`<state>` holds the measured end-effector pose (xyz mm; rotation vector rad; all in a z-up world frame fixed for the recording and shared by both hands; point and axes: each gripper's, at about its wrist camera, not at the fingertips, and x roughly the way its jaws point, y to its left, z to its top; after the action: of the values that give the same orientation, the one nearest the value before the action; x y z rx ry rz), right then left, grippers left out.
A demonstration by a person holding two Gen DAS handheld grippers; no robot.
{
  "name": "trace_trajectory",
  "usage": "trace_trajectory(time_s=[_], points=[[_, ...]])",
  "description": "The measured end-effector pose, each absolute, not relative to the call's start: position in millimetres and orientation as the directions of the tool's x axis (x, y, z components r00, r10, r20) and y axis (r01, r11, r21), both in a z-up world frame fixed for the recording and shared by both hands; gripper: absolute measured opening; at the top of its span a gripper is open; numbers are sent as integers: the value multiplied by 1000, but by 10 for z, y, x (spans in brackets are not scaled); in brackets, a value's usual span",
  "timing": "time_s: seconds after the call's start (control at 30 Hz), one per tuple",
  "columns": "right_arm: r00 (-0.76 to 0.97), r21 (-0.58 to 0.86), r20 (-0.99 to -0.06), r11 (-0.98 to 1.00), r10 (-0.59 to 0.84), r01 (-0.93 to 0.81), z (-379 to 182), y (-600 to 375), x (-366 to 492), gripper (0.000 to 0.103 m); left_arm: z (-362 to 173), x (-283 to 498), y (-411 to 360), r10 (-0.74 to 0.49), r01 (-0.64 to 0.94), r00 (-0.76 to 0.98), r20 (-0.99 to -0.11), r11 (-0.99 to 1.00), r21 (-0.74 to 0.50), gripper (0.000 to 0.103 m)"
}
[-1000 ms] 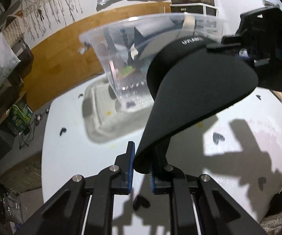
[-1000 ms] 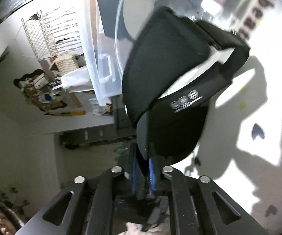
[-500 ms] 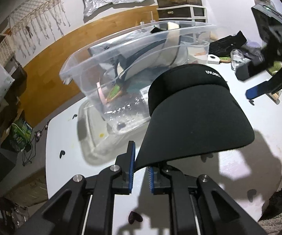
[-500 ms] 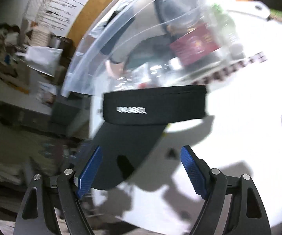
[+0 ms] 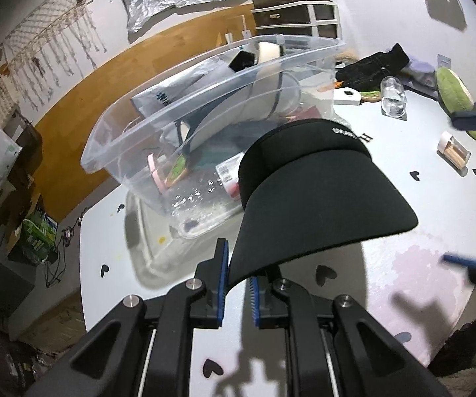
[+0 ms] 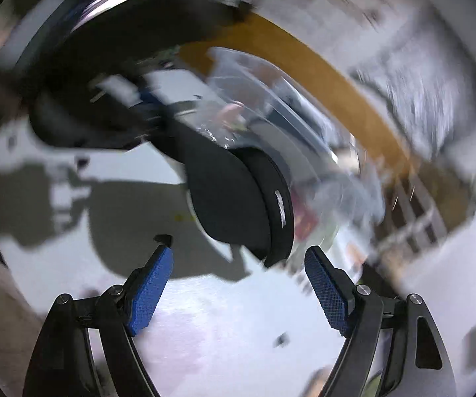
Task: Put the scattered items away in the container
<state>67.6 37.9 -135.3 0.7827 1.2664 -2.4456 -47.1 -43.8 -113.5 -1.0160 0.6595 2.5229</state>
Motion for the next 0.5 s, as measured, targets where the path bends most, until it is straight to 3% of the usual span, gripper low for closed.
trace_trajectory(time_s=[0.07,0.1,0.17,0.23,0.3,0.5], points=[[-857,-758,-515,-460,-11,462,-1413,241,710,81,-1121,-458,-390,144,-482,-687,-713,-824,298,11],[-865,-781,-501,-422,-20,461,-1427,212,704,76,-1115,-450,-370,149,-490,-687,-711,-818,302,11],[-876,-815,-482,-352,-30,460,-1462,184,657,57,-1106,-433,-333,161,-507,-688,-708,-805,309,11],[-875,-828,-483,-312,-27,466,-1501,208,569,30,-1101,-419,-306,177,-524,-686,-706,-793,311,11],[-869,-833,-494,-275,-20,480,-1541,249,475,21,-1087,-413,-285,199,-542,-684,-702,-782,306,11],[-854,-827,-521,-251,8,502,-1484,388,256,17,-1063,-437,-237,262,-592,-682,-682,-746,306,14]])
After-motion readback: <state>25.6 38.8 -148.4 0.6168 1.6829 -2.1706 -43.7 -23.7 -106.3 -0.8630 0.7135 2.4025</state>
